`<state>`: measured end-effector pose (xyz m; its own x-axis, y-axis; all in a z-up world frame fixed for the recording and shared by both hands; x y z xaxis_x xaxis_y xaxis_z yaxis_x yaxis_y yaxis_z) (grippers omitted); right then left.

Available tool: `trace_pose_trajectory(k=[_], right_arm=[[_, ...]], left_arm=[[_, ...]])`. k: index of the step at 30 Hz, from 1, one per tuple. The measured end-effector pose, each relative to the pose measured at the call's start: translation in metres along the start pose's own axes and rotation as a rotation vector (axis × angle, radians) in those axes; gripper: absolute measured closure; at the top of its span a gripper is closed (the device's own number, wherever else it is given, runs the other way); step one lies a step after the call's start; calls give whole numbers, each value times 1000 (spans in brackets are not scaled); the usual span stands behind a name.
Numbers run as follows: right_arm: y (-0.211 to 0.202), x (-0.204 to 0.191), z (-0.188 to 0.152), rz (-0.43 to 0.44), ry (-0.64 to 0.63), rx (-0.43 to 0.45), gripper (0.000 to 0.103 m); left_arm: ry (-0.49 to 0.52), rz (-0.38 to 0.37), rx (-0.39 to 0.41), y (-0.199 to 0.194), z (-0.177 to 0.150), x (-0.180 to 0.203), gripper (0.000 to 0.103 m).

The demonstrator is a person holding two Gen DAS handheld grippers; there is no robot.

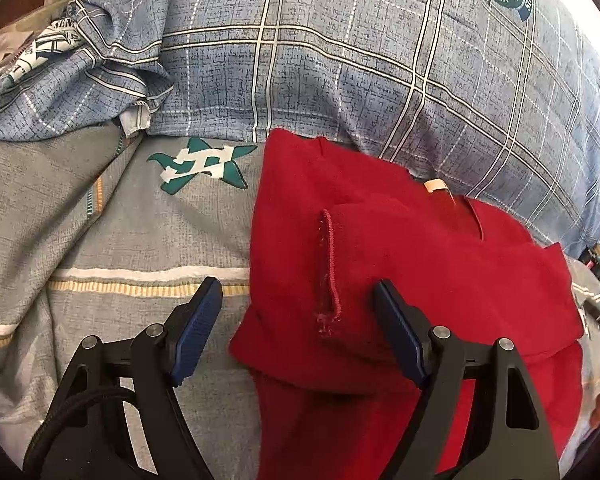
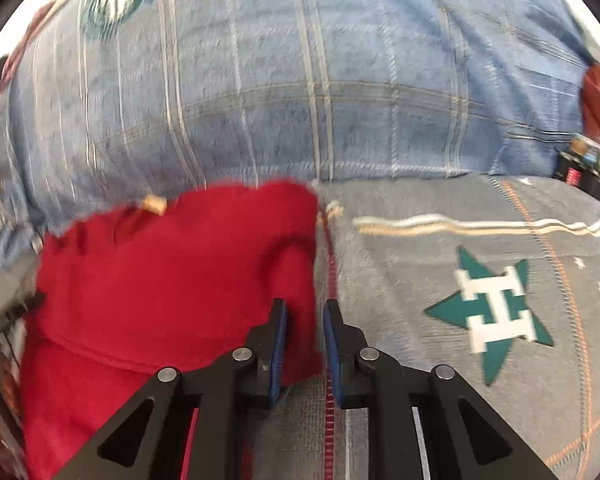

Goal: Fold small clothes

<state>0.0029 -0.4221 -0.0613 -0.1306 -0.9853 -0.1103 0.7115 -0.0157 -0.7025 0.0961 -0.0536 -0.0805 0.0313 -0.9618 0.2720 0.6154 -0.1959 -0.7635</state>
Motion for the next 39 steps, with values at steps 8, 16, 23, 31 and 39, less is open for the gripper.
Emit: trace_pose_trajectory(k=[8, 16, 23, 31, 39], right_arm=[[33, -59, 35, 73, -175, -16, 81], [84, -26, 48, 22, -41, -50, 79], [27, -31, 8, 17, -76, -56, 76], [-8, -42, -24, 33, -154, -51, 70], [-49, -47, -69, 96, -138, -85, 57]], left_arm=[[-8, 3, -9, 2, -1, -1, 24], [-6, 7, -18, 3, -1, -1, 24], [4, 27, -6, 1, -2, -1, 24], [58, 60, 44, -12, -3, 3, 24], [95, 36, 72, -51, -21, 13, 24]])
Point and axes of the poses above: each gripper's, at about its wrist camera, not at the fingertips, and y roughly the way its jaws point, x to its right, z to its top, the point moved 9 cm from there along y, roughly the way its jaws point, and after that the axes turned 7 degrees about -y, right-handed, at the moved point
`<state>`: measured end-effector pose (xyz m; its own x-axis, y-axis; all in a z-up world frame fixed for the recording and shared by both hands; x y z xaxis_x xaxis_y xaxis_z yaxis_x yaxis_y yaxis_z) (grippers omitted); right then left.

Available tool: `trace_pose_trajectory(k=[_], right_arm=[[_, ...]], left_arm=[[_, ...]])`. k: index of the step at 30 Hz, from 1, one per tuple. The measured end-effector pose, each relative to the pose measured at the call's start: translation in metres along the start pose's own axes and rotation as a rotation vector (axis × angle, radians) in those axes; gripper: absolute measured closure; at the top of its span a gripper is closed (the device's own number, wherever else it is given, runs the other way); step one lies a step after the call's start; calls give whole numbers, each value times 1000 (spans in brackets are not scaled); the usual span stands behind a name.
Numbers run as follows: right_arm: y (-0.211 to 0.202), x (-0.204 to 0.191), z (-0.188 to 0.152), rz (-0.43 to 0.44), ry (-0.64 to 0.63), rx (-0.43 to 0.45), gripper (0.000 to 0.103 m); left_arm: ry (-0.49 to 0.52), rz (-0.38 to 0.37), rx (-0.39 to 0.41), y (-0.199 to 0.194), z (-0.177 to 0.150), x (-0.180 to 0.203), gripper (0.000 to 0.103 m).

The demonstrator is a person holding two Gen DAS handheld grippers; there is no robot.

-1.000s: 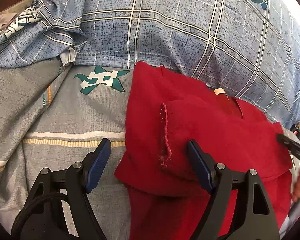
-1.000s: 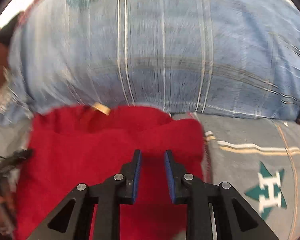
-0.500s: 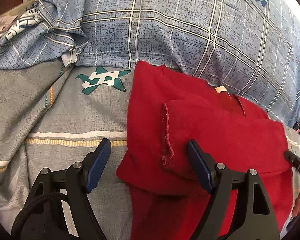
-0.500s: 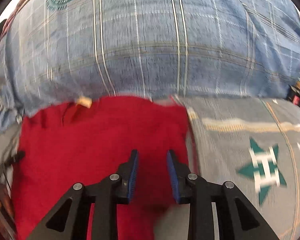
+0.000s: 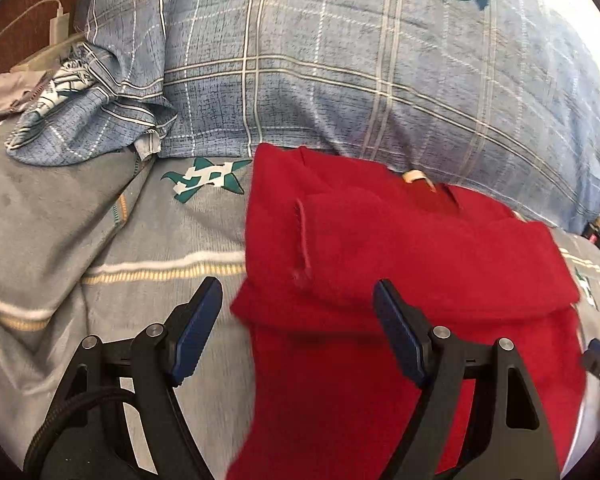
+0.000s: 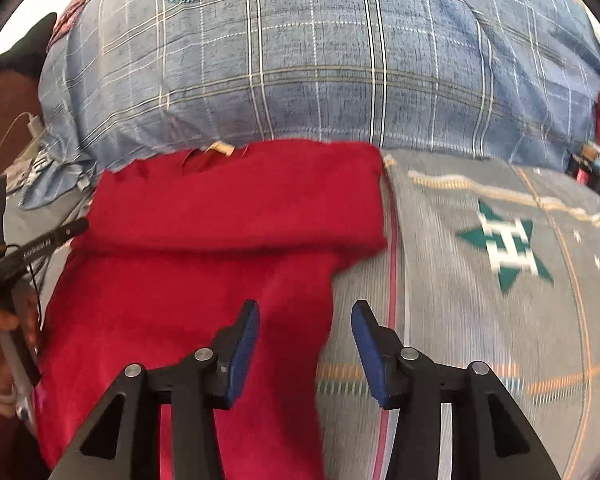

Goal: Fold small clothes

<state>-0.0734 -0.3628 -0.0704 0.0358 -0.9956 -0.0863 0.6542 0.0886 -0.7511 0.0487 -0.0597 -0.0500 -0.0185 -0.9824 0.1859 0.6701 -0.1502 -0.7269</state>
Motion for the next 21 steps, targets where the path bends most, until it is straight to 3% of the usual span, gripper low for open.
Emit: trace_pose_trajectory(k=[6, 15, 21], right_arm=[[-25, -4, -35, 34, 18, -7, 46], [-42, -19, -85, 81, -18, -22, 46], [-45, -26, -92, 108, 37, -8, 46]], left_arm=[[-11, -31, -22, -49, -33, -1, 24], [-13, 7, -64, -94, -101, -21, 24], [-15, 24, -72, -100, -122, -26, 24]])
Point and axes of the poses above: each gripper's, at about its wrist camera, not at the fingertips, and y roughly the way its jaws point, x to its right, z to its top, the point moved 9 cm from there along y, roughly the way its jaws point, and after that the axes turned 7 degrees about -y, right-handed, at the moved point
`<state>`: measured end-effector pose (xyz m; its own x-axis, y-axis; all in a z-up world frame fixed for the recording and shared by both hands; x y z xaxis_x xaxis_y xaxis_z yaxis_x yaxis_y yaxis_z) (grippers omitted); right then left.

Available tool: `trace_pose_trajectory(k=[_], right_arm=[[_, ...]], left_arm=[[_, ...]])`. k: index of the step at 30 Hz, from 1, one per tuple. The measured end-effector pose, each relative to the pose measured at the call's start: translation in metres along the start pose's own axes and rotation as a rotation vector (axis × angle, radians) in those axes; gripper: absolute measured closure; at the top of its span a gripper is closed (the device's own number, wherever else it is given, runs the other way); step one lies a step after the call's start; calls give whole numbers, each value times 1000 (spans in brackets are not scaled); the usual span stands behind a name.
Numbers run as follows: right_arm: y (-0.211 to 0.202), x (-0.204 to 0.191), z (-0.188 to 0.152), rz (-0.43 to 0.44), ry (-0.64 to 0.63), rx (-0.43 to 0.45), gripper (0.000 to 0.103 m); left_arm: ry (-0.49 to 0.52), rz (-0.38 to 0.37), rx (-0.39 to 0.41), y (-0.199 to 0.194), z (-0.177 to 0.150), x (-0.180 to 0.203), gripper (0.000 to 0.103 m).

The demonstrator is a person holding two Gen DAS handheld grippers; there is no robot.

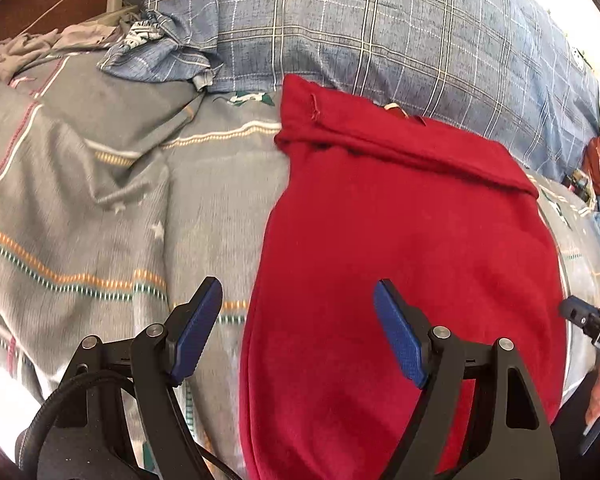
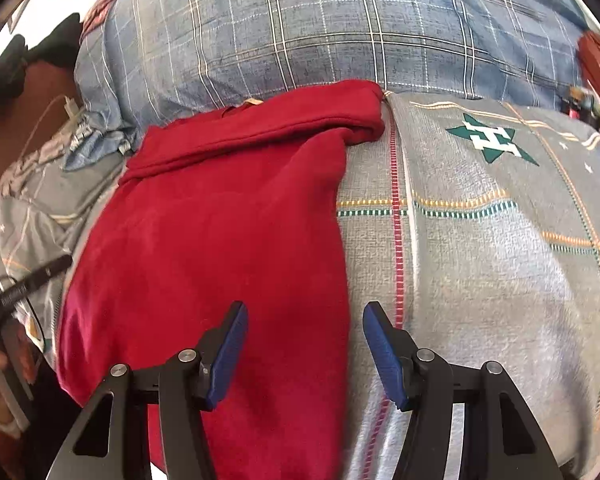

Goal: Fold small clothes

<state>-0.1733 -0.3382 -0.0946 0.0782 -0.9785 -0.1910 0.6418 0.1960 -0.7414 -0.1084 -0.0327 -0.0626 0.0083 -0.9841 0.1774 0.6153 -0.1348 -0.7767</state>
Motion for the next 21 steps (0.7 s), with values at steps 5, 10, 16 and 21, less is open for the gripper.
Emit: trace_pose_trajectory(k=[5, 10, 16, 21], right_arm=[[13, 3, -4, -27, 37, -13, 46], [11, 11, 20, -24, 83, 53, 45], [38, 24, 43, -76, 71, 72, 98], [17, 30, 40, -140, 35, 101, 98]], left_arm=[[-29, -31, -8, 1, -8, 0, 24], [-66, -68, -3, 3, -13, -4, 24], [-90, -85, -22, 9, -16, -6, 24], [-88, -79, -27, 14, -22, -10, 24]])
Point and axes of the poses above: each gripper's, at about its wrist camera, not at the fingertips, and y roughly the way its jaws point, x to its right, z to its top, the point moved 9 cm from there along y, roughly the way its jaws point, and after that the axes turned 7 degrees about -y, right-handed, at the moved point
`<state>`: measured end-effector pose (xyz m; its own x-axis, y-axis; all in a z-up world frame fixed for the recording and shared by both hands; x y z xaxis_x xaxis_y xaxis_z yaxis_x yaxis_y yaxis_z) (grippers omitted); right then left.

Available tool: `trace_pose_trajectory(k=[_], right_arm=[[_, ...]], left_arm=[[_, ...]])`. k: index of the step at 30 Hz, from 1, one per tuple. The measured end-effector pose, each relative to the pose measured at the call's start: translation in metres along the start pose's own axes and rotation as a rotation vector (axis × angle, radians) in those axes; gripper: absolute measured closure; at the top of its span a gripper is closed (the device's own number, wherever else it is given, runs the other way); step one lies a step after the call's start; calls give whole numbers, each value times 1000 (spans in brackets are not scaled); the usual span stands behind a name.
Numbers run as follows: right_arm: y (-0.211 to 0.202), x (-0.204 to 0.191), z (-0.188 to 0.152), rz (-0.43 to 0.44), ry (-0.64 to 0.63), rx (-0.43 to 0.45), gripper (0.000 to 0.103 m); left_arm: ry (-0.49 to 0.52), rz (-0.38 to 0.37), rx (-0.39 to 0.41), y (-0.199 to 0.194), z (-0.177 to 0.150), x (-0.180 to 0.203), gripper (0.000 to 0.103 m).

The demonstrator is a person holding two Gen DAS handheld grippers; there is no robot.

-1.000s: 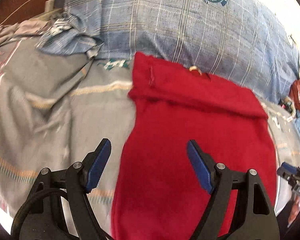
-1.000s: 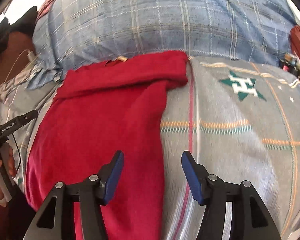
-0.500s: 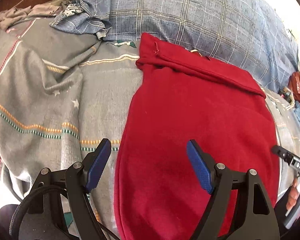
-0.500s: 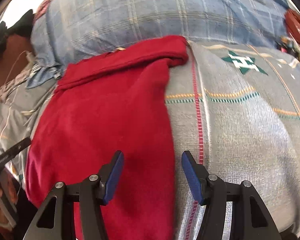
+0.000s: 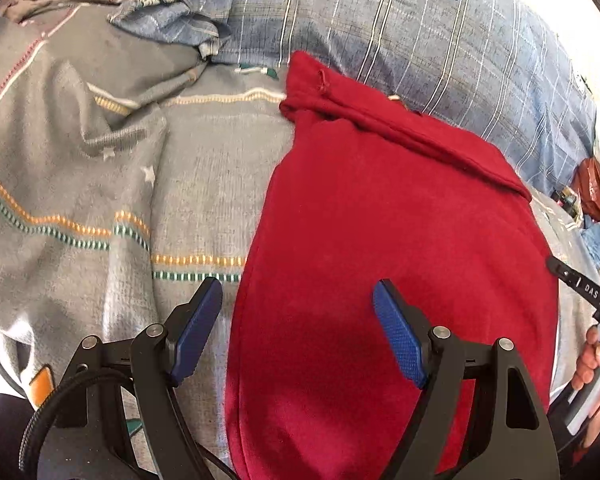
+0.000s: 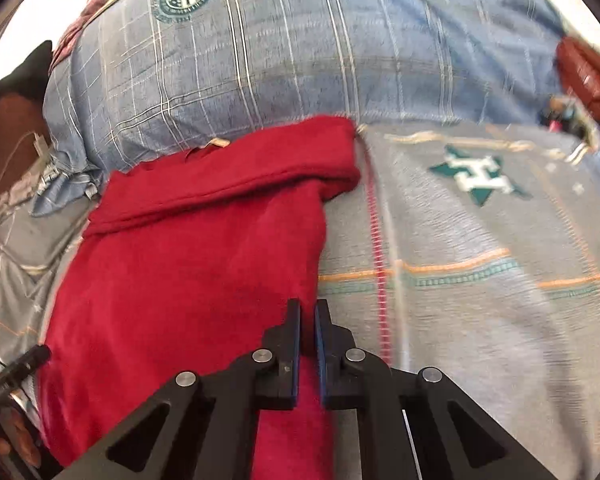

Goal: Fold small clothes
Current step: 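Release the sweater edge and withdraw the right tool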

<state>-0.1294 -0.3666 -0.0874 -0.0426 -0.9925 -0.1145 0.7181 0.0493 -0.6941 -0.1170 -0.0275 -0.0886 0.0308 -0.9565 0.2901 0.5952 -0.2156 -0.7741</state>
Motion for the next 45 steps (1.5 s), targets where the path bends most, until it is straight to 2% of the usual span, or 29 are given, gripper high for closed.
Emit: trace_pose_trajectory(k=[3, 6, 7, 9, 11, 12, 13, 14, 20, 21, 23, 25, 26, 29, 31, 34, 36, 38, 40, 42, 43, 45], right_arm=[[5, 7, -11, -54, -12, -35, 99], [-3, 13, -11, 10, 74, -22, 99], [-10, 12, -11, 58, 107, -15, 98], [-22, 6, -14, 93, 98, -10, 97], [-31, -4, -23, 90, 36, -21, 90], [-33, -9, -29, 91, 12, -30, 75], [-35, -12, -35, 94, -3, -39, 54], [-37, -16, -41, 100, -9, -43, 48], [-35, -27, -76, 118, -7, -72, 45], [-37, -28, -79, 108, -19, -55, 46], [-38, -32, -82, 59, -75, -46, 64], [-41, -33, -83, 14, -127, -33, 90], [-44, -32, -81, 8, -133, -21, 94], [-57, -25, -77, -11, -130, 19, 97], [-58, -19, -78, -14, -113, 14, 98], [-48, -10, -85, 27, -51, -29, 98], [-49, -7, -89, 92, 24, -27, 97], [-52, -10, -92, 199, 85, -41, 90], [-54, -12, -96, 244, 84, -60, 51], [-56, -16, -104, 305, 88, -76, 44], [-56, -18, -109, 337, 92, -100, 44], [-59, -20, -114, 347, 91, -103, 44]], left_arm=[[53, 37, 26, 1, -2, 3, 24], [91, 65, 34, 1, -6, 4, 24], [98, 70, 38, 1, -7, 4, 24], [110, 77, 44, 1, -9, 4, 24], [113, 79, 48, 1, -10, 4, 24], [114, 81, 52, 1, -10, 4, 24], [116, 81, 55, 2, -11, 4, 24], [119, 81, 57, 2, -11, 4, 24], [130, 83, 60, 1, -14, 5, 24], [134, 85, 61, 0, -14, 6, 24], [133, 85, 59, 0, -16, 6, 24], [132, 84, 55, -1, -17, 6, 24], [132, 83, 53, -1, -17, 5, 24], [133, 81, 46, -3, -20, 5, 24], [136, 76, 37, -4, -22, 4, 24], [127, 42, 8, -10, -27, 2, 24], [106, 5, -4, -17, -31, 0, 24], [61, -35, -2, -26, -37, -6, 24], [24, -56, -16, -30, -46, -14, 24], [40, -57, -7, -36, -55, -17, 24], [55, -49, -5, -37, -57, -17, 24], [84, -45, -11, -38, -63, -14, 24]])
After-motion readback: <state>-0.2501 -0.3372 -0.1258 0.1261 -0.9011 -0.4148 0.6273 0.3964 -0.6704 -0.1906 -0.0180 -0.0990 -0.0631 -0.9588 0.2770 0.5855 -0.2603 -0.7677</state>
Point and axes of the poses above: each gripper's, at about its wrist camera, not at the fingertips, and y roughly the way its jaws point, x to its right, z to its top, the point moved 9 cm from there along y, roughly the way its jaws point, and after that the axes turned 7 degrees about -y, right-handed, at the moved point
